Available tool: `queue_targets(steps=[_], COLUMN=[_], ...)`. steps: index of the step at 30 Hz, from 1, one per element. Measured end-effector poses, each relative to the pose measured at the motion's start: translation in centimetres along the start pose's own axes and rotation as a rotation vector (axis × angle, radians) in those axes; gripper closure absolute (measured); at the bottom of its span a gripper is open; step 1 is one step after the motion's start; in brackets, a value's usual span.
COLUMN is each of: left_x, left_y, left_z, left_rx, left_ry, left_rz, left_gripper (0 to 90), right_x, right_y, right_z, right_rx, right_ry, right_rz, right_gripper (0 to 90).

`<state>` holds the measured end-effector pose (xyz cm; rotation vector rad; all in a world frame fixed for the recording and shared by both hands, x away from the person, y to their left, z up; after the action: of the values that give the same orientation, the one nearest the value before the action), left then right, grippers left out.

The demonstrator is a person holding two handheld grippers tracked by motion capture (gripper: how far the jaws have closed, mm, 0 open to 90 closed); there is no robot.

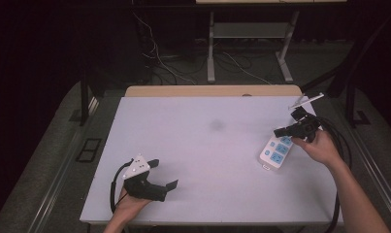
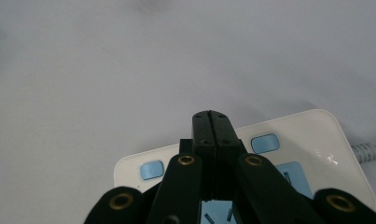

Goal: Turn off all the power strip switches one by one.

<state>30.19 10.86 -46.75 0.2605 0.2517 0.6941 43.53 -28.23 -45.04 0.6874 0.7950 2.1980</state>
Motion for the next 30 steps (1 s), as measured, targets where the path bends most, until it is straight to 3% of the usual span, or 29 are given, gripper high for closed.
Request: queue_targets(steps=[30], left_x=[0.0], left_y=[0.0], left_z=[0.0], left_rx=[0.000], left_ry=[0.000], left_rz=[0.001], left_gripper=[0.0], right_x=[-0.3], right_y=[-2.1], right_z=[-1.7], right_rx=[0.061], right_ry=[-0.039], right_rz=[0.026], right_gripper=[90.0])
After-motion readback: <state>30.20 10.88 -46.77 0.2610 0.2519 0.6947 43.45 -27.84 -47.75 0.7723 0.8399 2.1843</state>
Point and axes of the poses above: each handheld gripper's, and its own axes: y roughly backward along the jaws, z roughly out of its top, x roughly to its left, the point moved 9 cm from there along -y, roughly forward along the jaws, and after that the axes turned 8 degrees about -x, right-handed, at the moved point
